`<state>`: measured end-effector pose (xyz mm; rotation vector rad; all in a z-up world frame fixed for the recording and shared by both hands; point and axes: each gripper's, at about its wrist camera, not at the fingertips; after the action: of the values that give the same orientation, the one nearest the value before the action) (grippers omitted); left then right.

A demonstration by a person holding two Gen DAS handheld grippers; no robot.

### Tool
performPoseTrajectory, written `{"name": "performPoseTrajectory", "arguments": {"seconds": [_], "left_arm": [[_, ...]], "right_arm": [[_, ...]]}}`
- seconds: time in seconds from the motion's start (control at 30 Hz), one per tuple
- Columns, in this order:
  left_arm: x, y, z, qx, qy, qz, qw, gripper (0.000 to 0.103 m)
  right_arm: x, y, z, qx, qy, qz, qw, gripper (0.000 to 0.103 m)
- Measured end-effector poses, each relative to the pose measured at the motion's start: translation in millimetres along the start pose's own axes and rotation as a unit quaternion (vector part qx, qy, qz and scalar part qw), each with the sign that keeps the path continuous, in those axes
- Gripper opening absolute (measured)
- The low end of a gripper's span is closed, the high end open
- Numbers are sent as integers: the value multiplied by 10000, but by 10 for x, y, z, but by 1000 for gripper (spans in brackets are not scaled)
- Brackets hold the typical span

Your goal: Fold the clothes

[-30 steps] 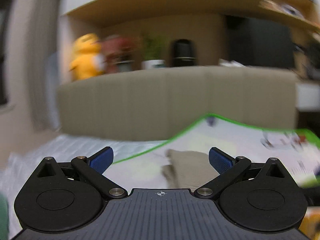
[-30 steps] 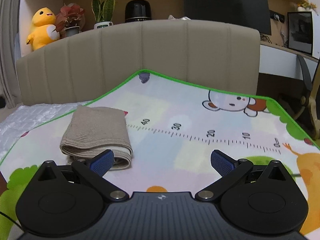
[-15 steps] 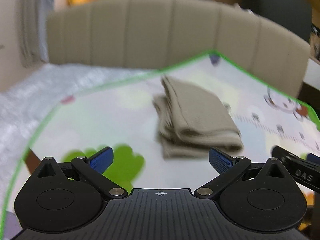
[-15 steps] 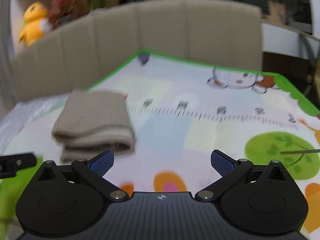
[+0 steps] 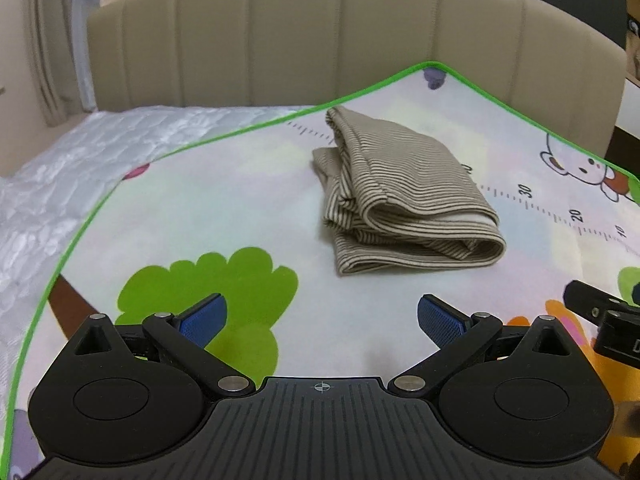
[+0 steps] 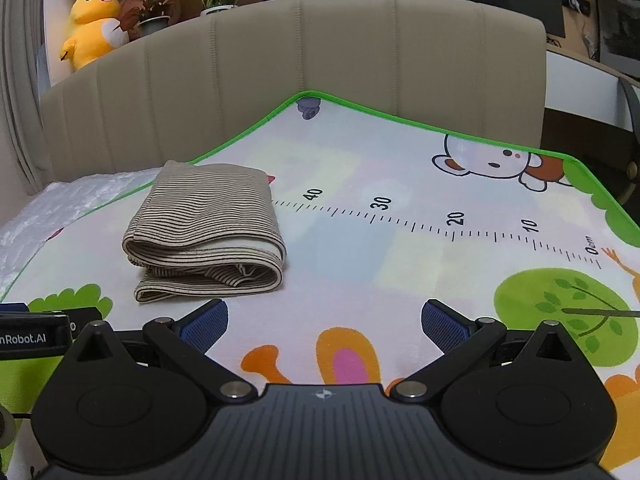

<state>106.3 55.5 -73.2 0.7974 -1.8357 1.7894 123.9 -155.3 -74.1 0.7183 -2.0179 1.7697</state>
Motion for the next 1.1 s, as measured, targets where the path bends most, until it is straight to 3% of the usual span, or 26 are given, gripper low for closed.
{"name": "performPoseTrajectory", "arguments": {"seconds": [1.1], "left_arm": [[56, -11, 27, -140, -17, 252, 9996, 103]], "right_arm": [[79, 36, -47, 232, 13, 84, 9997, 103]]}}
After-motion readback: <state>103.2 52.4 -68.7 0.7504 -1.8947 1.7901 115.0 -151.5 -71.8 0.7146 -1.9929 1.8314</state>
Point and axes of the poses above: each gripper's, at about its wrist camera, not at the fingertips, and x roughly against the way its jaws point, z to its right, y to its underside, and after that the axes turned 5 degrees about -x, right-handed
